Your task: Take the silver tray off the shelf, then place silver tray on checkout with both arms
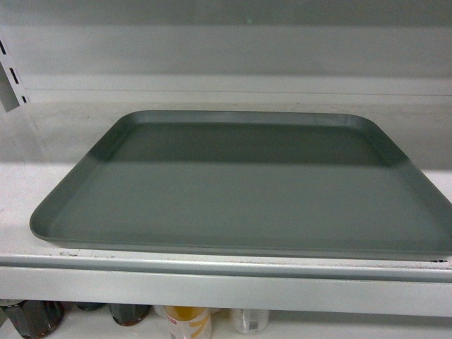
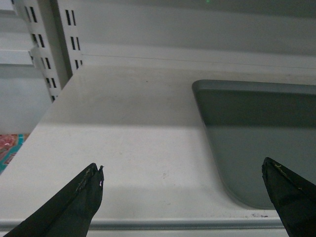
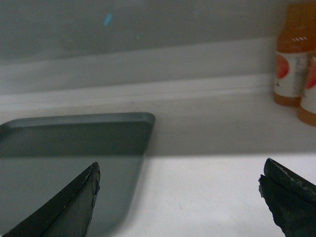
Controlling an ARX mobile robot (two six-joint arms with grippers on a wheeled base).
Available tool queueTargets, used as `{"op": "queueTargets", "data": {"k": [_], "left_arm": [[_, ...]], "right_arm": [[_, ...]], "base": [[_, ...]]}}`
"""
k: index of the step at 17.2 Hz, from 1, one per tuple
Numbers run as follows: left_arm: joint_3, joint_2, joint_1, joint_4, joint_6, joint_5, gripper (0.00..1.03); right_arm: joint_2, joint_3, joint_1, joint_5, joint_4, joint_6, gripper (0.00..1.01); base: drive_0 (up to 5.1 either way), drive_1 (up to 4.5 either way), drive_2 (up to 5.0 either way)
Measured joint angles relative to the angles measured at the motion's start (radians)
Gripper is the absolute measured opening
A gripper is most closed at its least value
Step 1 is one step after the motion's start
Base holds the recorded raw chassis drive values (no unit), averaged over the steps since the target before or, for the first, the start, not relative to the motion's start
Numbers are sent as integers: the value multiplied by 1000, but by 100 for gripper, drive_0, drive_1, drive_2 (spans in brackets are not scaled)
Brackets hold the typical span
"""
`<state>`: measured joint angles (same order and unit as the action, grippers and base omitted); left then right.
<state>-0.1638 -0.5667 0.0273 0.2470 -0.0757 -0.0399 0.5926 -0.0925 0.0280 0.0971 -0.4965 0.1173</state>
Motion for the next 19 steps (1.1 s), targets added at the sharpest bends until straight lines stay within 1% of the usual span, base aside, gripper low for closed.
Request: {"op": "queueTargets", "data": {"k": [2, 3, 4, 5, 7, 8, 9, 10, 12, 14, 17, 19], "left_arm": [[-24, -124, 1, 96, -3, -27, 98], [-55, -235, 3, 177, -3, -41, 98], [-144, -463, 11, 297, -2, -54, 98], [-230, -647, 25, 329, 3, -57, 98], [-304, -777, 45, 307, 5, -66, 98], [-398, -912, 68, 299, 4, -63, 98], [-482, -997, 87, 264, 5, -42, 98], [-498, -1012, 89, 249, 5, -41, 98], [-530, -1044, 95, 225, 5, -38, 98], [-554, -1065, 102, 209, 5, -37, 98], [-571, -1093, 111, 198, 6, -18, 98], [-573, -1112, 116, 198, 18, -2, 98]], "right_arm": [[143, -37, 19, 10, -118, -20, 98], [275, -78, 34, 13, -205, -36, 98], [521, -162, 65, 13, -318, -64, 98], [698, -242, 79, 2, -322, -92, 98], [805, -308, 95, -7, -307, -111, 98], [887, -399, 110, -23, -278, -118, 98], [957, -484, 119, -45, -203, -109, 98], [975, -507, 122, -50, -174, -104, 98], [1018, -565, 122, -66, -113, -82, 98], [1050, -612, 122, -76, -80, -62, 98], [1090, -664, 122, -95, -17, -37, 98], [1113, -676, 123, -100, 8, -23, 98]], "base": [[0, 0, 0], [0, 0, 0], [0, 0, 0], [0, 0, 0], [0, 0, 0], [0, 0, 0], [0, 0, 0], [0, 0, 0], [0, 0, 0], [0, 0, 0], [0, 0, 0], [0, 0, 0]]}}
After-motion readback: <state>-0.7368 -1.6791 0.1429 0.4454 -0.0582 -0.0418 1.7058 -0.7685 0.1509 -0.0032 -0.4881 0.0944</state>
